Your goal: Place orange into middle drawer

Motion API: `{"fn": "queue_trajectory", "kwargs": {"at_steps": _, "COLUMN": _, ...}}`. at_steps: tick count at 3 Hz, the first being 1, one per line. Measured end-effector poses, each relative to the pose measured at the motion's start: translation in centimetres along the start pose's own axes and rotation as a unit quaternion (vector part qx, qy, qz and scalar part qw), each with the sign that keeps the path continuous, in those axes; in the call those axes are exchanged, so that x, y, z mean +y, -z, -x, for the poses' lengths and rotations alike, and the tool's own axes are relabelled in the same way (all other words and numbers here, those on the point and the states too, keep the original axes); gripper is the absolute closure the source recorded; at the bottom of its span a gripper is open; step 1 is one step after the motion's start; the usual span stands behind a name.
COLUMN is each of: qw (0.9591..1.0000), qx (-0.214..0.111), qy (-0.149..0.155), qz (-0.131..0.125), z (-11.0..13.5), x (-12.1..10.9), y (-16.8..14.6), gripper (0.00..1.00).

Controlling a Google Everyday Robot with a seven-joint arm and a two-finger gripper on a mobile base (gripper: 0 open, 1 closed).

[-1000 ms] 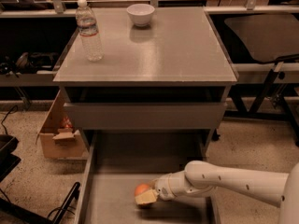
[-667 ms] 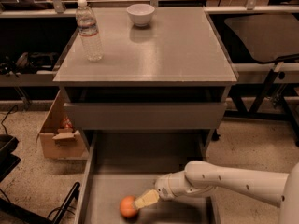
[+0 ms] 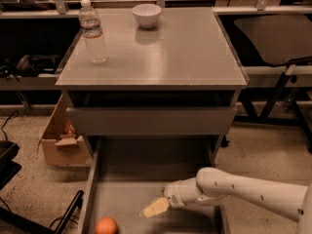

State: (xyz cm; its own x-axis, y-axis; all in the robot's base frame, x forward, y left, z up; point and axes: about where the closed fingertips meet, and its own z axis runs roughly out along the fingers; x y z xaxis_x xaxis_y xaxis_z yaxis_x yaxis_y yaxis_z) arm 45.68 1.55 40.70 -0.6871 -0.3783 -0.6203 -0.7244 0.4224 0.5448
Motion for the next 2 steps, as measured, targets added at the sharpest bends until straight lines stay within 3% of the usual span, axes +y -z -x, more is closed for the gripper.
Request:
{"fn": "queue_trajectory", "kwargs": {"at_steps": 1, "qw": 0.9998, "qx": -0.017, "qy": 0.000, "qz": 0.008, "z": 0.7, "x": 1.8, "y": 3.9, "gripper": 0.00}}
{"fn": "queue_trajectory", "kwargs": {"at_steps": 2, "qw": 0.9996, "qx": -0.023, "qy": 0.004, "qz": -0.012, "z": 1.5, "x": 4.8, "y": 10.0, "gripper": 0.00}}
